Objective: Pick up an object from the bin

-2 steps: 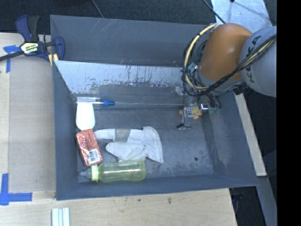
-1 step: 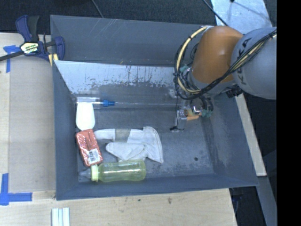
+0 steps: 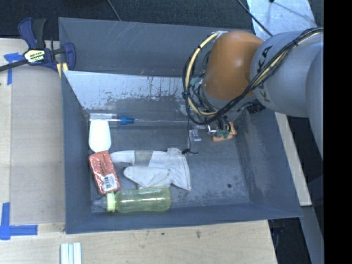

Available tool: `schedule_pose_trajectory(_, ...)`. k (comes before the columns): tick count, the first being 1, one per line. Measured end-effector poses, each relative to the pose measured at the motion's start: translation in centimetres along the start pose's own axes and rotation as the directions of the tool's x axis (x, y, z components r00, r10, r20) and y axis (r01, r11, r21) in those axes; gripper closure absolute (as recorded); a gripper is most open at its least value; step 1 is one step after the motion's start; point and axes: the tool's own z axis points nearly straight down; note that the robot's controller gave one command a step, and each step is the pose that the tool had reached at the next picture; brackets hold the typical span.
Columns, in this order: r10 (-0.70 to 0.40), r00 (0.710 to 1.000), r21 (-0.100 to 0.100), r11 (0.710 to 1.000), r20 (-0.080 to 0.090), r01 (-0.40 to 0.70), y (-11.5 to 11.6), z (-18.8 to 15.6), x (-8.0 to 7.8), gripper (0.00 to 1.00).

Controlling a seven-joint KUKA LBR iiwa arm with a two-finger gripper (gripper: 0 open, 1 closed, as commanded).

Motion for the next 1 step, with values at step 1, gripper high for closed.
schedule_pose_trajectory(1,0.056,0.998,-0.006,0.998,-0.001,-0.056,1.47,3.19,-0.04,0.0)
